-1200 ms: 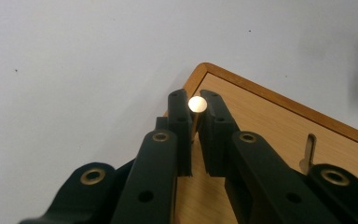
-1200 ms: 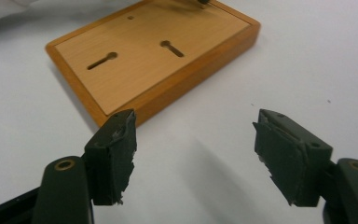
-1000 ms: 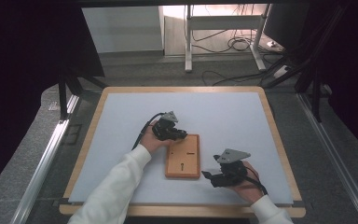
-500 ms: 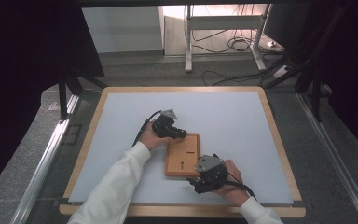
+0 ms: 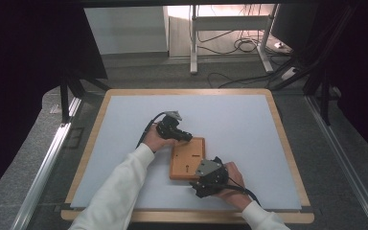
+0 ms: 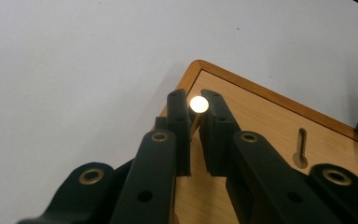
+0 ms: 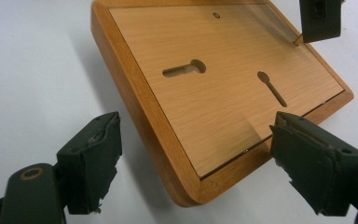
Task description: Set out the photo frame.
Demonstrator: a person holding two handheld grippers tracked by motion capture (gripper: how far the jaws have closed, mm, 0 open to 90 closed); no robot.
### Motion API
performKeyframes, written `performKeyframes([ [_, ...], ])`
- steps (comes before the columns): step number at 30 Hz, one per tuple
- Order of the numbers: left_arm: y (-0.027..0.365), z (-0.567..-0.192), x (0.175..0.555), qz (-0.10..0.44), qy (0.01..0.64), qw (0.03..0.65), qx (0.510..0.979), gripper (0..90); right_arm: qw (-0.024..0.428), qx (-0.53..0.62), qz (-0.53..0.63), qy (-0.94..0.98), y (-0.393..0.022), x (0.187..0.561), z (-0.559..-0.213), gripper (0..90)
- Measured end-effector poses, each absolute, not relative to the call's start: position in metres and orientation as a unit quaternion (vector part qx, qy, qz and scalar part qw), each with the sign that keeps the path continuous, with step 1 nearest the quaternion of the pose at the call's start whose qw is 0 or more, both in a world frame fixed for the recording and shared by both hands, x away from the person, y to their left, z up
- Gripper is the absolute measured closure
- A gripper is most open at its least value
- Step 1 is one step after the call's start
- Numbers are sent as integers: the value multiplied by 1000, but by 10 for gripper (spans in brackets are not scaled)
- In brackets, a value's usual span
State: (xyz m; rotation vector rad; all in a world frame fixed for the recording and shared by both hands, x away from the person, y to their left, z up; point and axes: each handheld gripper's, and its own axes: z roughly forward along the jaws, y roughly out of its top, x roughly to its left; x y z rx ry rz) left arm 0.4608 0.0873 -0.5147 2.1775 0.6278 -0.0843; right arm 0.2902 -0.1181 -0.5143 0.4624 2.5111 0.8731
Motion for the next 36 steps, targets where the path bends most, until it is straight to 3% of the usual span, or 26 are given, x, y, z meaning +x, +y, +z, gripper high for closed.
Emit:
performKeyframes([
  [19, 89, -515, 466, -54, 251, 420, 870, 830, 279, 160, 276, 906, -108, 293, -523, 129],
  [28, 87, -514, 465, -43, 260, 419, 869, 845, 320, 113, 275, 900, -101, 283, -519, 297],
  [36, 87, -514, 466, -43, 265, 419, 867, 847, 328, 93, 267, 901, -96, 279, -515, 364],
])
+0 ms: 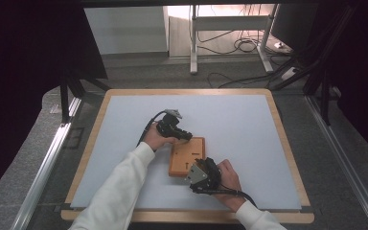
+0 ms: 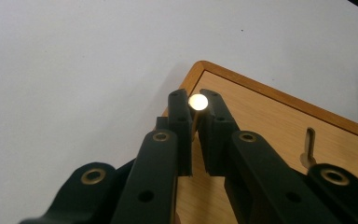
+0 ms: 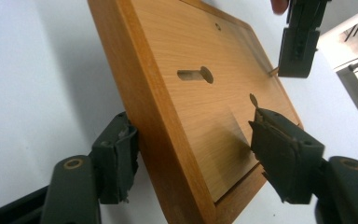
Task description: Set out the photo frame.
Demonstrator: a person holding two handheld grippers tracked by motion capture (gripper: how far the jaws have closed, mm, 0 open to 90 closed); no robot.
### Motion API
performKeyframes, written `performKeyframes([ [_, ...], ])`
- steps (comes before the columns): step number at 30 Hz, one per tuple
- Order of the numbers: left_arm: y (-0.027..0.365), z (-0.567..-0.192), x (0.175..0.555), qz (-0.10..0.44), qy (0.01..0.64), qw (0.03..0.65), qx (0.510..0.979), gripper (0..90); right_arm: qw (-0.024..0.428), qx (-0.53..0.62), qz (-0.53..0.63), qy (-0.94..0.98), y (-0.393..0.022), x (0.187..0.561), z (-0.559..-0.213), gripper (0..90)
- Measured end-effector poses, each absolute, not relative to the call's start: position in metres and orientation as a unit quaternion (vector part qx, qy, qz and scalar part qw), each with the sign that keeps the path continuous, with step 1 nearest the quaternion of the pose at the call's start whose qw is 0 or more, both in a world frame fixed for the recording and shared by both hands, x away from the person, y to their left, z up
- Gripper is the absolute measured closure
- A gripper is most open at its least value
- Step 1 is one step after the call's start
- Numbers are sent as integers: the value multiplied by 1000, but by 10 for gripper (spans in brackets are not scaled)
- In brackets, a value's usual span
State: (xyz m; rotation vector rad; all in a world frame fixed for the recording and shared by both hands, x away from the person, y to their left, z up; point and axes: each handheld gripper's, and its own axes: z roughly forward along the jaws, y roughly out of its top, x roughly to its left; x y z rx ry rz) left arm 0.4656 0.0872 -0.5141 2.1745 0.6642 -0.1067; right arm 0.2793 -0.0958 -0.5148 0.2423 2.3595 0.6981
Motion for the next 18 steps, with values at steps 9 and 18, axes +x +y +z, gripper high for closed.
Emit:
performKeyframes([
  [9, 88, -514, 467, -44, 272, 422, 864, 848, 340, 81, 264, 899, -94, 277, -506, 430],
  [18, 88, -514, 467, -45, 277, 423, 862, 850, 352, 76, 256, 897, -97, 276, -502, 460],
])
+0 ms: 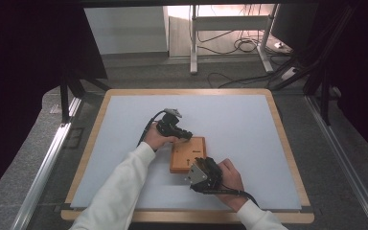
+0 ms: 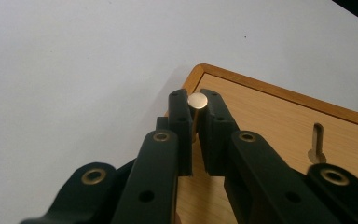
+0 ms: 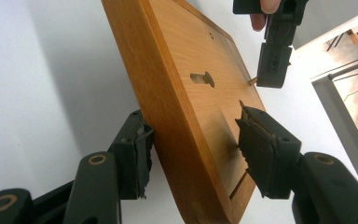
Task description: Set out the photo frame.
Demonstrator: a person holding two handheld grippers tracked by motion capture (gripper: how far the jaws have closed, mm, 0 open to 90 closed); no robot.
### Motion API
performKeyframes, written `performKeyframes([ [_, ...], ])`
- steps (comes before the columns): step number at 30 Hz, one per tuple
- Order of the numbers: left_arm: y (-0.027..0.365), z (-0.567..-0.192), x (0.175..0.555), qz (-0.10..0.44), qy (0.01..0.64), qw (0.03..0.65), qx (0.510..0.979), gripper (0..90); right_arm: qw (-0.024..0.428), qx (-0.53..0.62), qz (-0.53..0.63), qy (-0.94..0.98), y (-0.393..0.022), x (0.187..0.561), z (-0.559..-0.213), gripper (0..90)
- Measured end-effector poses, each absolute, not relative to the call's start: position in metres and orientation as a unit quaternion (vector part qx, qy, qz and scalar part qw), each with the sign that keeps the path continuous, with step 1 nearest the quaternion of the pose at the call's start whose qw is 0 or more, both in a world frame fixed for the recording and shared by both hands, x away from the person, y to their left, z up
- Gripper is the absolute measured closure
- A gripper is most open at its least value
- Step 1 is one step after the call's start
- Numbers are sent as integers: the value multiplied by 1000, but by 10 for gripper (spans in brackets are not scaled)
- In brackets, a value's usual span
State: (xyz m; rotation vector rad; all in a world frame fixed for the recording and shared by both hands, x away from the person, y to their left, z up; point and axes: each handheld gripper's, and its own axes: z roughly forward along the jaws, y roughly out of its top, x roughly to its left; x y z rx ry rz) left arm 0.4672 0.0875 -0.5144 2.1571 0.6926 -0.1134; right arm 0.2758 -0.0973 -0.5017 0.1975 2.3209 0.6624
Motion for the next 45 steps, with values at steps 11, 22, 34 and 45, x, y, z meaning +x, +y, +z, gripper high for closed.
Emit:
performKeyframes([
  [11, 87, -514, 466, -43, 276, 420, 863, 850, 370, 72, 248, 892, -94, 275, -507, 458],
  [22, 88, -515, 469, -45, 282, 425, 859, 849, 420, 64, 229, 876, -94, 275, -508, 522],
  [34, 106, -498, 468, -1, 319, 459, 829, 644, 449, 65, 225, 862, -105, 284, -478, 686],
  [45, 163, -481, 439, 64, 324, 480, 812, 557, 428, 64, 225, 873, -110, 295, -465, 698],
])
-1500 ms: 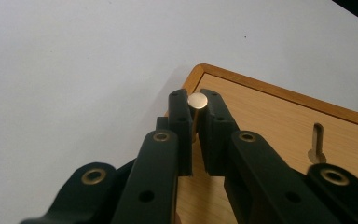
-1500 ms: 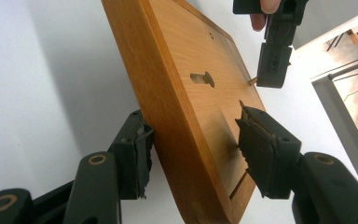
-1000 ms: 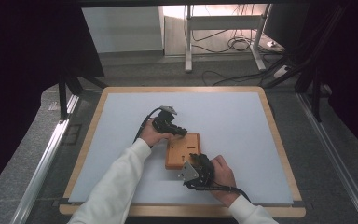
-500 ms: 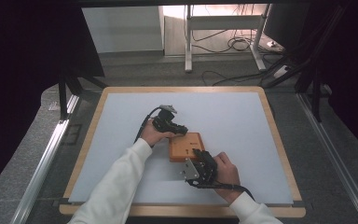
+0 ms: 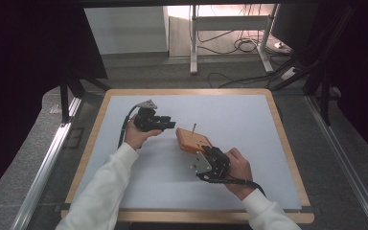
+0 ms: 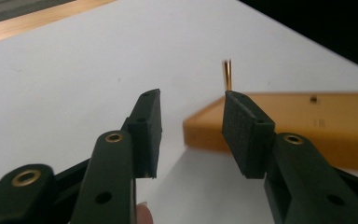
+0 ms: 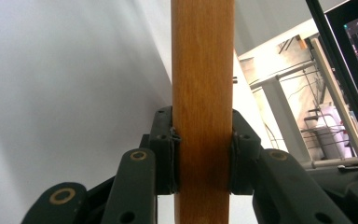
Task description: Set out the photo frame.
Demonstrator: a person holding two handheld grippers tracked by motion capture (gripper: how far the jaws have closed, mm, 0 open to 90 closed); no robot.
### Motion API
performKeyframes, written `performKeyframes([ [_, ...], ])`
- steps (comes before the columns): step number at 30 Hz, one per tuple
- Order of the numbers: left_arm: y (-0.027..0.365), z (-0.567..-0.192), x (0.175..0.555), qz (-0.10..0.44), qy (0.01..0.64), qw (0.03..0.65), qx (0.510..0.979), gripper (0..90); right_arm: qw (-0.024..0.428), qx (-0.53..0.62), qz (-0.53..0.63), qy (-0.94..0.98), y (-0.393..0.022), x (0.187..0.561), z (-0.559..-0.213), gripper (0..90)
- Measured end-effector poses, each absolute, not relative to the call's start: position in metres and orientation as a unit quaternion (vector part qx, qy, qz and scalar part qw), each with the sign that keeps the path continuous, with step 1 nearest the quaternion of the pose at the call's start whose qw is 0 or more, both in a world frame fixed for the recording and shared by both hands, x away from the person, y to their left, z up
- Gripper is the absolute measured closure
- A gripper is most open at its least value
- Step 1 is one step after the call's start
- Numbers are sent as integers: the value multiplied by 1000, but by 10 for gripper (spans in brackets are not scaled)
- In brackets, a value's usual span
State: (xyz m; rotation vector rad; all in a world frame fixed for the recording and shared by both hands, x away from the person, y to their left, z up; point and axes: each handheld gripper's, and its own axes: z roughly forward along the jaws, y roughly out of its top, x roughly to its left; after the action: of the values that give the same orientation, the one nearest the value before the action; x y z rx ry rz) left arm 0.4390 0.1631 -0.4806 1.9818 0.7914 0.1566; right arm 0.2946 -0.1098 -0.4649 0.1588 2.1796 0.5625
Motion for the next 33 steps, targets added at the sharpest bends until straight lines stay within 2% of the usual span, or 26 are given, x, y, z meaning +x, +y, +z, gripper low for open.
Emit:
performKeyframes([
  [4, 172, -486, 424, 64, 319, 481, 815, 495, 422, 61, 229, 875, -110, 298, -462, 698],
  [17, 164, -493, 388, 82, 280, 454, 842, 364, 411, 55, 228, 881, -110, 302, -457, 699],
  [33, 167, -510, 365, 77, 278, 443, 849, 318, 391, 52, 228, 890, -106, 312, -447, 701],
])
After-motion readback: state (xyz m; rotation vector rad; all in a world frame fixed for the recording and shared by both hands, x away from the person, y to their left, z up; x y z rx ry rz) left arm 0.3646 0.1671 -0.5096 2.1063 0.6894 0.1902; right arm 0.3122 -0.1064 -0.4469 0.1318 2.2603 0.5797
